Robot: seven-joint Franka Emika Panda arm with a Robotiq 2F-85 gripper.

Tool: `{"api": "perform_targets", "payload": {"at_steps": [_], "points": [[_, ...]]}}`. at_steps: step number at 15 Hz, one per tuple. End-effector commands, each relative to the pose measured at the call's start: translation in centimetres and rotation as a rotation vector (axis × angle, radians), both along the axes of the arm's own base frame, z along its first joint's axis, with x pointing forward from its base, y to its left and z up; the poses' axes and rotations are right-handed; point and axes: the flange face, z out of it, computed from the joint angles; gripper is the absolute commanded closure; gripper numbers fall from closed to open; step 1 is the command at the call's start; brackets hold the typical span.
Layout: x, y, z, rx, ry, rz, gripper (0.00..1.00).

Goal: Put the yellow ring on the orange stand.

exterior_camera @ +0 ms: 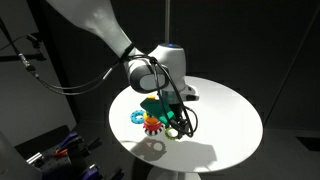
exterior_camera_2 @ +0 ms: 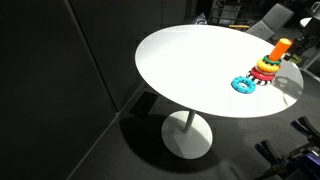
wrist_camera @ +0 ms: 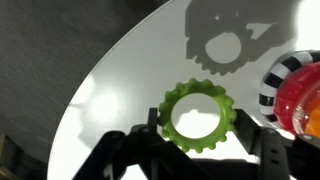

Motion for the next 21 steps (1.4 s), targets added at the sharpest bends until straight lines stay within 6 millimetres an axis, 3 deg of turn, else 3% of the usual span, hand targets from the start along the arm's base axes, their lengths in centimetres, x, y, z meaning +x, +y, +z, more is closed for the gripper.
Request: {"api": "perform_targets", "payload": {"at_steps": [1,10,21], "points": [[0.4,1.3,3.1,0.028,-0.005,0.004,0.51],[1.2,4.0,9.3,0.038,-0.054,0.019,0.51],[1.2,7.5,14.3,0.06,-0.106,0.068,0.51]]}}
